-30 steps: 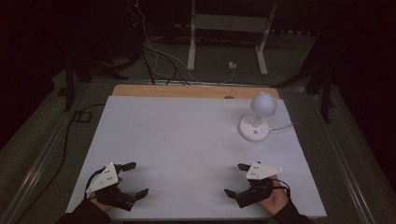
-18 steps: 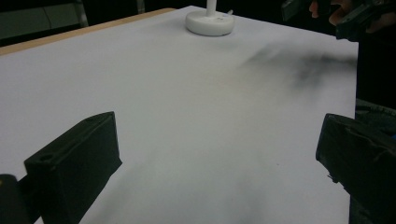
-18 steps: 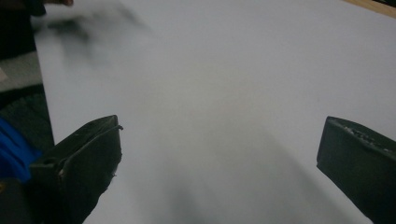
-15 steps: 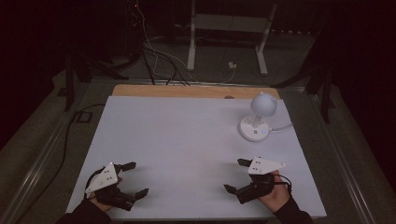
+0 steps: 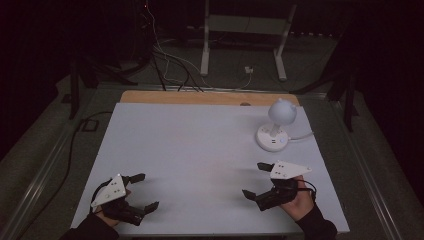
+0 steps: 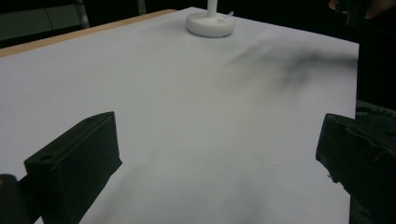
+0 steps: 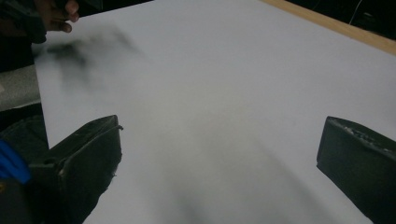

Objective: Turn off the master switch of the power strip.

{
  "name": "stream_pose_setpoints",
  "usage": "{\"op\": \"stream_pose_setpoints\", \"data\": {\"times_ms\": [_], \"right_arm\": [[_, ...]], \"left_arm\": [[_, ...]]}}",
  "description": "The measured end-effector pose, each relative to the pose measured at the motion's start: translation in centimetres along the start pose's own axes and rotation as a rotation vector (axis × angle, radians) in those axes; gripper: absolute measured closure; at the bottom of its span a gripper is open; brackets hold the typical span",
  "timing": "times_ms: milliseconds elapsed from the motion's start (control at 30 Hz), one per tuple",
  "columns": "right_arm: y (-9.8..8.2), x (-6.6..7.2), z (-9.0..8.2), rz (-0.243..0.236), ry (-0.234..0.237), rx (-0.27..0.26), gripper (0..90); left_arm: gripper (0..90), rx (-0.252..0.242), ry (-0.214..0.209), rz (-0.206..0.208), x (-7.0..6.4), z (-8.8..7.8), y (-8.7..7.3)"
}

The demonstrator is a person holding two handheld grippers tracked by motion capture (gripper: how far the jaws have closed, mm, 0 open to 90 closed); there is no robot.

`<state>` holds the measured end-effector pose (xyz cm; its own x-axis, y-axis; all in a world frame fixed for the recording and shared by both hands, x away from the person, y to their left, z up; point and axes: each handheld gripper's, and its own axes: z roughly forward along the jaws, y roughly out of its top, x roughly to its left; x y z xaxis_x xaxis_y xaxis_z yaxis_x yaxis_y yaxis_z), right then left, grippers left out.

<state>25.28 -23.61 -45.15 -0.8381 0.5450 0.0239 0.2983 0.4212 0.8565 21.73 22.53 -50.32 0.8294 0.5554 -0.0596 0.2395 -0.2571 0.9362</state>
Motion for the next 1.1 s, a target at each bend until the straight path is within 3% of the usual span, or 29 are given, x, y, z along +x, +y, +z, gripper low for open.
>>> {"op": "stream_pose_setpoints", "data": {"times_ms": [333,1100], "right_arm": [[1.1,-1.3,-0.4,0.006,-0.032,-0.025,0.0],[1.8,-4.8,-1.2,0.035,-0.111,-0.035,0.0]], "left_arm": [[0.3,0.001,0.001,-0.003,0.0,0.0,0.0],[0.3,0.001,-0.001,0.000,-0.1,0.0,0.0]]}}
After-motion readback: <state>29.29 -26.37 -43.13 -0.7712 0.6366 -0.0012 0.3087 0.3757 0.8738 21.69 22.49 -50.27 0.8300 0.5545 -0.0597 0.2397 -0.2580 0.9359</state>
